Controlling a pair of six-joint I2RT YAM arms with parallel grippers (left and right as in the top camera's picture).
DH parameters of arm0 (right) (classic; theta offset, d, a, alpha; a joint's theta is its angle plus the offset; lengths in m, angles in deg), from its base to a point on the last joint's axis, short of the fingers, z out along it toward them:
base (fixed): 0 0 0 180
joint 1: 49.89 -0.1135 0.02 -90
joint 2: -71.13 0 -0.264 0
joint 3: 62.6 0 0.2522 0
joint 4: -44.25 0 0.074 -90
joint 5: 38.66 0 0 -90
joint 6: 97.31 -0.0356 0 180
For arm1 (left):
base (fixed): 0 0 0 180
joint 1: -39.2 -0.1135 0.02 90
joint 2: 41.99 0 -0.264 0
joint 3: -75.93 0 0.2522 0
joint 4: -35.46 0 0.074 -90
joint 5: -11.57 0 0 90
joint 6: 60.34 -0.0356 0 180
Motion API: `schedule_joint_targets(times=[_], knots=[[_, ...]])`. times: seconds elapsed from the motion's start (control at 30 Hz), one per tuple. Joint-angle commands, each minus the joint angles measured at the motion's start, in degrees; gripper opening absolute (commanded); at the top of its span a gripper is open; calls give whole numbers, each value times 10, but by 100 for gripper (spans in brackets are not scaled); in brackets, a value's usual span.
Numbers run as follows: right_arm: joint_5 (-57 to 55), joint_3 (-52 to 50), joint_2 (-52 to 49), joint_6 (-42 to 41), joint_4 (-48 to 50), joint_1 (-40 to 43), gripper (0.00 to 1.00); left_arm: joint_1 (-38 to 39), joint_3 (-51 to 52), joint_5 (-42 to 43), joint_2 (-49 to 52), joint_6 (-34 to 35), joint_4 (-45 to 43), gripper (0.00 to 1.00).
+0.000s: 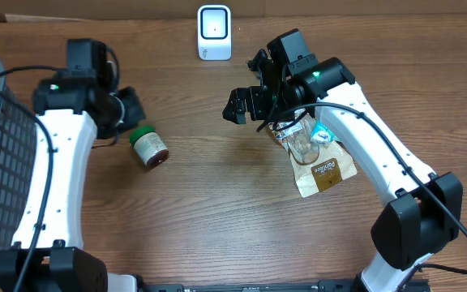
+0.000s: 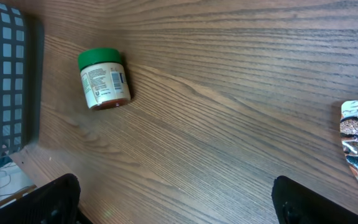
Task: Scan the item barcode
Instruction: 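Reach the left gripper to the green-lidded jar and grasp it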
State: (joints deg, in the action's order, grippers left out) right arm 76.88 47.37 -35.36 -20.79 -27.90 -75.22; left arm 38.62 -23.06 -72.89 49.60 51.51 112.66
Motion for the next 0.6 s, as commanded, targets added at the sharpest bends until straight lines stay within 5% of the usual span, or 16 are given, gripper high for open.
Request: schedule_joint_targets(times=[0.0,0.23,0.3,0.37,0.4,0.47,0.57], knots=[[0,-6,0,0,0,-1,100,11,52,0,-1,-15,-33,4],[0,-6,0,0,2,-1,100,10,113,-7,0,-26,-96,5],[0,-6,0,0,2,-1,100,9,121,-33,0,-26,-104,27],[0,-6,0,0,3,-1,100,8,121,-54,0,-26,-104,68],[0,-6,0,0,3,-1,100,8,121,-67,0,-26,-104,79],[0,-6,0,0,3,-1,100,8,121,-81,0,-26,-105,88],[0,-6,0,0,7,-1,100,6,121,-87,0,-25,-108,88]])
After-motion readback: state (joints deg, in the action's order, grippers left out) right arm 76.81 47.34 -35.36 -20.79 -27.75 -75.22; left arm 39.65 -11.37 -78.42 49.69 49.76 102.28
